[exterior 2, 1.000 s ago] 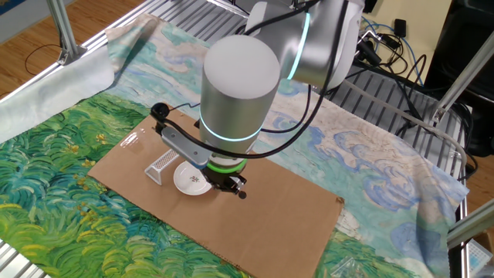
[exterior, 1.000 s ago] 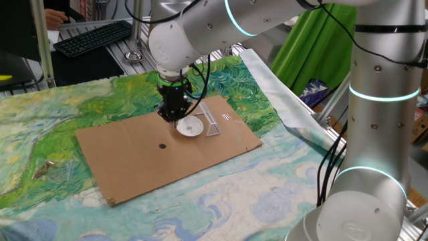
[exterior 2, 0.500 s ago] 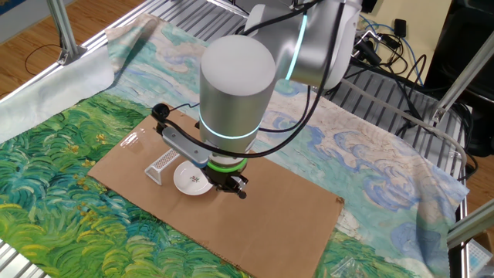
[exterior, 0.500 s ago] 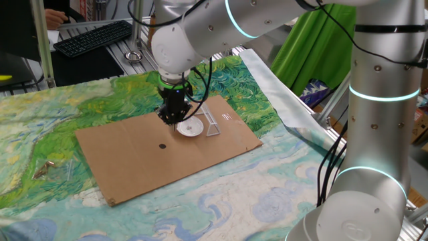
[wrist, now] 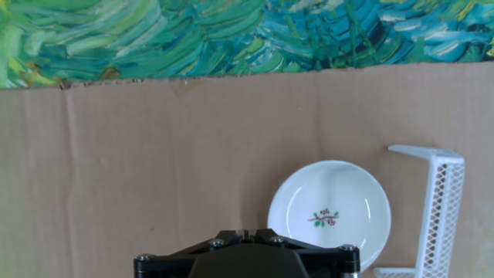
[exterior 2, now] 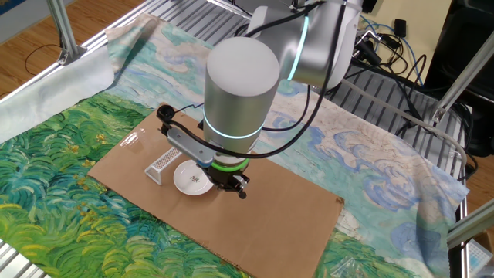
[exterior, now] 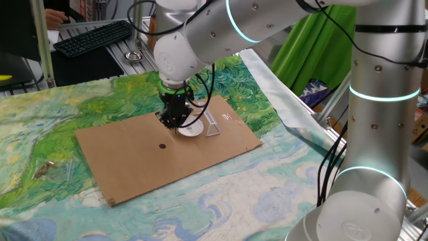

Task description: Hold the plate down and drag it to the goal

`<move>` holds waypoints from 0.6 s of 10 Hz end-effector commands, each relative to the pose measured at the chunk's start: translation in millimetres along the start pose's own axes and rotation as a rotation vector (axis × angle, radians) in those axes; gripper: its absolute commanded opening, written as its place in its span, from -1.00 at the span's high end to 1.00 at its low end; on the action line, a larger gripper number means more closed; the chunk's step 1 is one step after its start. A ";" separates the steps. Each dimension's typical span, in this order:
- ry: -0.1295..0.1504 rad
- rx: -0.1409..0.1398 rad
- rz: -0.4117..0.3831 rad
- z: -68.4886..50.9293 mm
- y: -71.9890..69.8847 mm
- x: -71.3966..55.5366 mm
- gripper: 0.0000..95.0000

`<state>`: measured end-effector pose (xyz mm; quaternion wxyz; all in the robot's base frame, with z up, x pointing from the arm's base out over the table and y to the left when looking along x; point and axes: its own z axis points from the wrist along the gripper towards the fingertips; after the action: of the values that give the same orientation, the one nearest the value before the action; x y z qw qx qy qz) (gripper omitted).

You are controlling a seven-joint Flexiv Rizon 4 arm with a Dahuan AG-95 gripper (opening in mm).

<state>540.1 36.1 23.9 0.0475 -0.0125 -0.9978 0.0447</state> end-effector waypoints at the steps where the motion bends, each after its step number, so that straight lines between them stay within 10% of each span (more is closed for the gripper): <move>1: 0.000 0.000 -0.001 0.9 -1.2 -1.3 1.00; 6: 0.000 0.001 -0.003 1.4 -1.6 -1.3 1.00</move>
<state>541.6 34.4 21.1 0.0464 -0.0105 -0.9978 0.0453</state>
